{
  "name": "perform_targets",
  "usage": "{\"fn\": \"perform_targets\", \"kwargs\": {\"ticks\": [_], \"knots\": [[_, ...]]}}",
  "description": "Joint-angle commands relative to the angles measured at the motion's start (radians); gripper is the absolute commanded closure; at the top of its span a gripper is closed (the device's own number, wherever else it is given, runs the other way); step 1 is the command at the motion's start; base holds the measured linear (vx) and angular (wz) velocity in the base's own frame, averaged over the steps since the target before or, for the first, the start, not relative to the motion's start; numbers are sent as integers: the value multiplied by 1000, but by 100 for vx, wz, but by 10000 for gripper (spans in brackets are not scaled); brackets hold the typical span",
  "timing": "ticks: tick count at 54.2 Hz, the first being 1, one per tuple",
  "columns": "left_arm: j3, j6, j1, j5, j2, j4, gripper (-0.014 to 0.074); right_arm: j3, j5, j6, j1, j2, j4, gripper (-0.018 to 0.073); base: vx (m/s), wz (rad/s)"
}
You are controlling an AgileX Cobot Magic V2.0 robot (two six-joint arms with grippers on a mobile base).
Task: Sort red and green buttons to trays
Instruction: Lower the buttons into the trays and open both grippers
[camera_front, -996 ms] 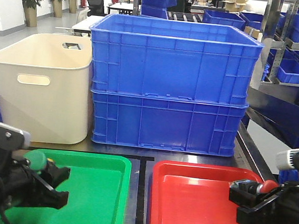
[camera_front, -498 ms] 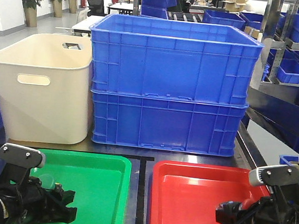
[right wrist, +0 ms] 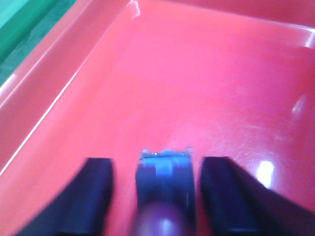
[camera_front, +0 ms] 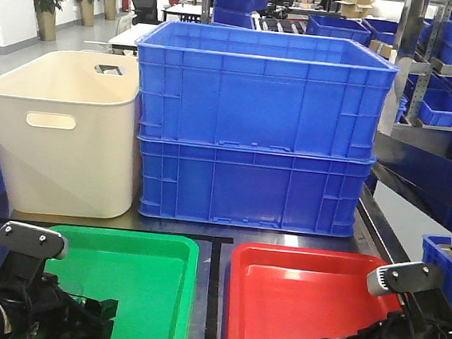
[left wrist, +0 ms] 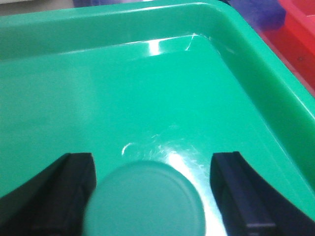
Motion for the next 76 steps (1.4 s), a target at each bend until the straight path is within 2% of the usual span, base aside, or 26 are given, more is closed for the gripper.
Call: {"fn": "perform_targets", "kwargs": {"ticks": [1, 5, 12, 29, 36, 46, 59, 76], "knots": [[-34, -8, -5, -73, -41, -4, -27, -33, -10, 5, -3, -27, 29, -61, 0, 0], [-34, -8, -5, -73, -52, -5, -22, -33, -8, 7, -3, -29, 30, -104, 0, 0], [-34, -8, -5, -74, -103, -5, -6, -33, 21, 23, -3, -63, 30, -101, 0, 0], [-34, 12, -5, -54, -333, -4, 17, -33, 13, 23, -4, -313, 28, 19, 0, 0], [-29, 11, -5, 4, -439, -4, 17, -33, 11, 23, -4, -443, 27, 63, 0, 0], [63, 7, -5, 45, -667, -5, 17, -33, 21, 23, -4, -563, 26, 101, 0, 0], [201, 8, -5, 83, -936, -5, 17, -33, 35, 23, -4, -599, 26, 122, 0, 0], [228, 8, -5, 114, -1002, -5, 17, -33, 35, 23, -4, -599, 26, 122, 0, 0]]}}
